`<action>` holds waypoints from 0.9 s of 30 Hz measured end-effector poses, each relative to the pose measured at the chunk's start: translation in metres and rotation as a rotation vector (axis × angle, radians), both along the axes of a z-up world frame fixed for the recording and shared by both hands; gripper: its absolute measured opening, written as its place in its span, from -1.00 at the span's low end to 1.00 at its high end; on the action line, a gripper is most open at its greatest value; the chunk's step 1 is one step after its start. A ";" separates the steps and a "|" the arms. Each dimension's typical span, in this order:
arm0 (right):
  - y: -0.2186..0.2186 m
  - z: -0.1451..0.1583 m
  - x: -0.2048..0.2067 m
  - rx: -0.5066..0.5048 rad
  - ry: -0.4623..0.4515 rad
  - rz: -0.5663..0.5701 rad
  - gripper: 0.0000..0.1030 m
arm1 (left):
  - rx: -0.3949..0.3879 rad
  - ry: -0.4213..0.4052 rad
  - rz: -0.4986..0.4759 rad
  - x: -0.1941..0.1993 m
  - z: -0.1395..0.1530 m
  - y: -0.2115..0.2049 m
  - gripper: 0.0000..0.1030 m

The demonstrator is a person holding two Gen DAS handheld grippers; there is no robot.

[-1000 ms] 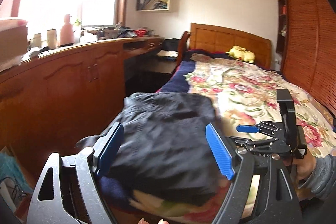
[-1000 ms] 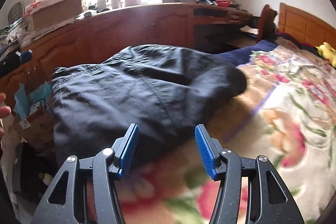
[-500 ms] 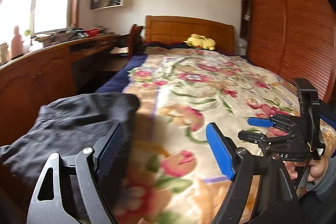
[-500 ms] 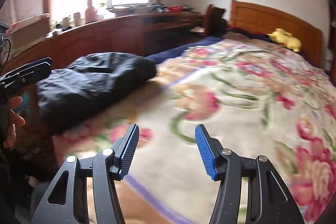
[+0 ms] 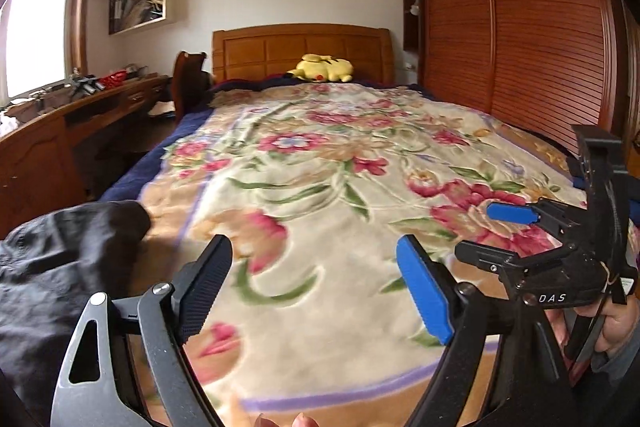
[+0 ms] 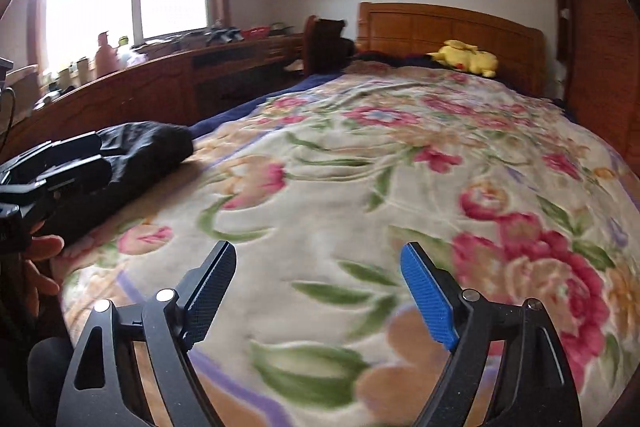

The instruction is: Fold large clothes

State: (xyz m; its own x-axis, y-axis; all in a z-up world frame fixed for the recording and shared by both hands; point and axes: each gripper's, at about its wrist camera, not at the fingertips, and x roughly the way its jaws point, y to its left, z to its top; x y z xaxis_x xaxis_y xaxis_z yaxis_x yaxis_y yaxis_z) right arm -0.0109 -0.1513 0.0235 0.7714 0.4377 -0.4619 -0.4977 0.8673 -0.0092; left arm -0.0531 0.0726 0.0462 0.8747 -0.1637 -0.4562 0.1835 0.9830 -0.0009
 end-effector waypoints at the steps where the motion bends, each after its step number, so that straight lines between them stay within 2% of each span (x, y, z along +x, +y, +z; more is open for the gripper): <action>1: -0.005 0.000 0.001 0.003 -0.003 -0.018 0.66 | -0.001 0.002 -0.003 0.003 -0.001 -0.007 0.65; 9: -0.051 0.006 -0.007 0.033 -0.053 -0.175 0.66 | 0.007 0.008 -0.007 0.031 -0.010 -0.064 0.65; 15: -0.065 0.008 -0.023 0.026 -0.115 -0.265 0.66 | -0.024 -0.006 -0.022 0.044 -0.016 -0.097 0.65; 18: -0.071 0.006 -0.032 0.031 -0.158 -0.300 0.66 | -0.001 -0.021 -0.031 0.046 -0.021 -0.111 0.65; 21: -0.073 0.006 -0.040 0.054 -0.176 -0.317 0.66 | 0.021 -0.041 -0.031 0.044 -0.026 -0.119 0.65; 27: -0.070 -0.001 -0.055 0.076 -0.249 -0.348 0.66 | 0.002 -0.044 -0.010 0.038 -0.033 -0.113 0.65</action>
State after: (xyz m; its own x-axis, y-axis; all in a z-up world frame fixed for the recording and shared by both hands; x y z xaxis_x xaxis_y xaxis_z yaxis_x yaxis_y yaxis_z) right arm -0.0658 -0.2217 0.0226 0.9628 0.1575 -0.2197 -0.1660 0.9859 -0.0210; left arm -0.0155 -0.0406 0.0134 0.8921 -0.1712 -0.4181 0.1928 0.9812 0.0097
